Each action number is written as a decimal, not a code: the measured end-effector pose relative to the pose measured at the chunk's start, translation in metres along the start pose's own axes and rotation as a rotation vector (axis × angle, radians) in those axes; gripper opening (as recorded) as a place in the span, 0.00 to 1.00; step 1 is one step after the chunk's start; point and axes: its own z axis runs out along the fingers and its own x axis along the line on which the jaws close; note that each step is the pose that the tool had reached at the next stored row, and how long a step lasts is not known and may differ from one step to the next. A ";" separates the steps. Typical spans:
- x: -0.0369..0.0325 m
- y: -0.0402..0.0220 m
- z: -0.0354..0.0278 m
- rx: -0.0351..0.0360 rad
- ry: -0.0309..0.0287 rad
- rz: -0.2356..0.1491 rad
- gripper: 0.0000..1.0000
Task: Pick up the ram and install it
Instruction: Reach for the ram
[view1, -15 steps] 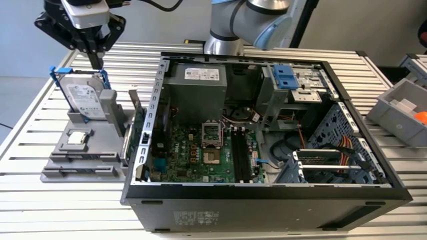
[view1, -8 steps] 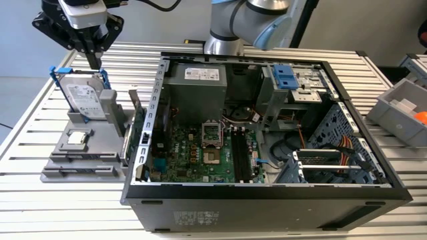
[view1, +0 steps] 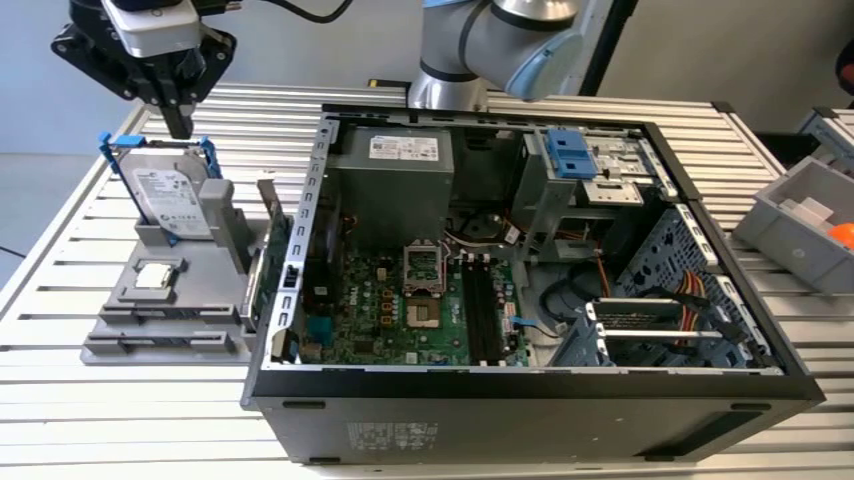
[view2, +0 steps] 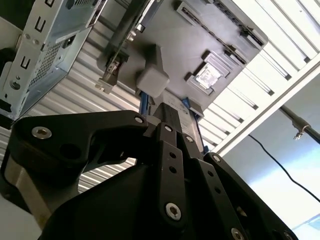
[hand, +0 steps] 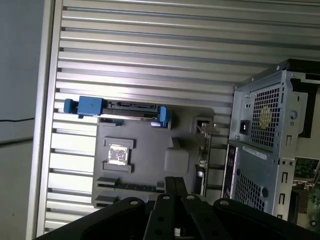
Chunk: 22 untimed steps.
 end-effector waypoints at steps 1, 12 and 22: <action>0.0023 0.0002 0.0001 0.0000 0.0000 -0.001 0.00; 0.0333 0.0024 0.0016 0.0010 -0.0105 -0.004 0.00; 0.0443 0.0032 0.0025 -0.0001 -0.0153 0.043 0.00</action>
